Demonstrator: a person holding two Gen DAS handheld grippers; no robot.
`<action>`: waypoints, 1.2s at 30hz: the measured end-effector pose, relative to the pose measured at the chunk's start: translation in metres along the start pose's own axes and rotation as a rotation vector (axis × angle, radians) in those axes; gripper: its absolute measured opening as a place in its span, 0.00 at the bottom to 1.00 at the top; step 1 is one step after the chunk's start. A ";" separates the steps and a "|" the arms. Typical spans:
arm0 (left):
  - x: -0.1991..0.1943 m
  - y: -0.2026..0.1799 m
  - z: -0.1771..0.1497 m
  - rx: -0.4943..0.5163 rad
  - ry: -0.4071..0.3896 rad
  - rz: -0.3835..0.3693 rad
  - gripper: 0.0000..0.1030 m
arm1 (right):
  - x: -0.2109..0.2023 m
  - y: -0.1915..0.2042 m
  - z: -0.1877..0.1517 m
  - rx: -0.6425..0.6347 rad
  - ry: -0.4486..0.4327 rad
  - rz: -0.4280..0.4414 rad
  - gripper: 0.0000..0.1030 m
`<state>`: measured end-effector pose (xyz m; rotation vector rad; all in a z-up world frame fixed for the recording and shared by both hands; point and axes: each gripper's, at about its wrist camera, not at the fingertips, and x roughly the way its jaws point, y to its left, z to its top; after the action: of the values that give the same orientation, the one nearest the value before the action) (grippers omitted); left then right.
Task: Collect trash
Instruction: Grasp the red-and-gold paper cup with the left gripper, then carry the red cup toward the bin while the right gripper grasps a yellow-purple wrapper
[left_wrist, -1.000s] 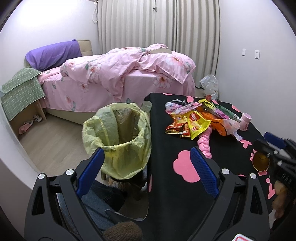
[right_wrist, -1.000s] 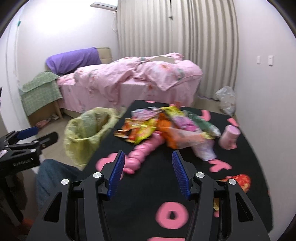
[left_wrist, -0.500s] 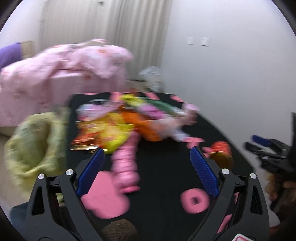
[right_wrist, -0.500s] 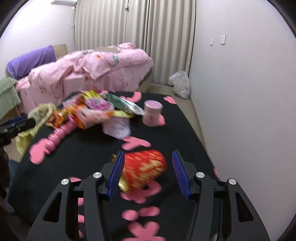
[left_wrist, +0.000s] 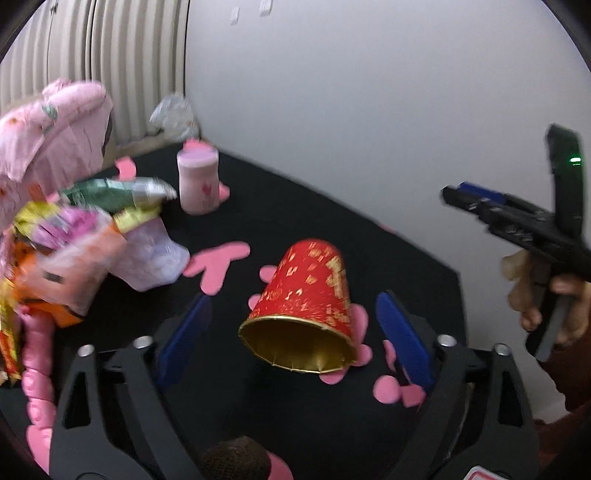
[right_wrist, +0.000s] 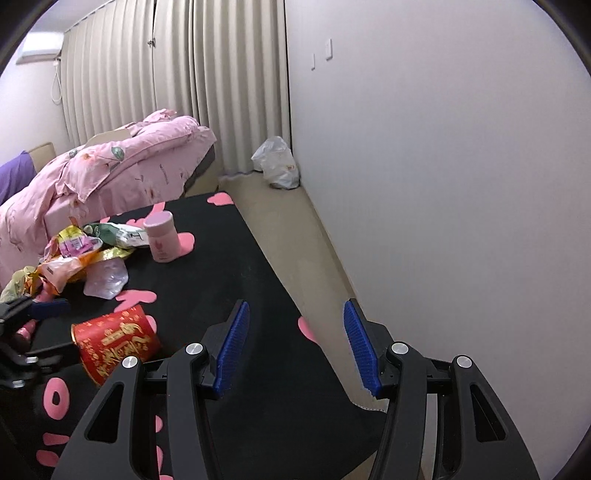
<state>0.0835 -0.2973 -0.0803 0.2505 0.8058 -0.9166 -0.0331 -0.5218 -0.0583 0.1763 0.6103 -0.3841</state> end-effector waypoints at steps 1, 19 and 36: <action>0.008 0.002 -0.001 -0.020 0.023 -0.019 0.73 | 0.004 0.001 -0.002 -0.003 0.006 0.002 0.49; -0.130 0.090 -0.014 -0.279 -0.159 0.244 0.57 | 0.042 0.120 0.051 -0.170 -0.017 0.302 0.49; -0.178 0.213 -0.083 -0.539 -0.233 0.391 0.57 | 0.148 0.356 0.118 -0.505 0.083 0.574 0.49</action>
<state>0.1468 -0.0174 -0.0387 -0.1666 0.7245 -0.3312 0.2822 -0.2727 -0.0328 -0.1199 0.6901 0.3365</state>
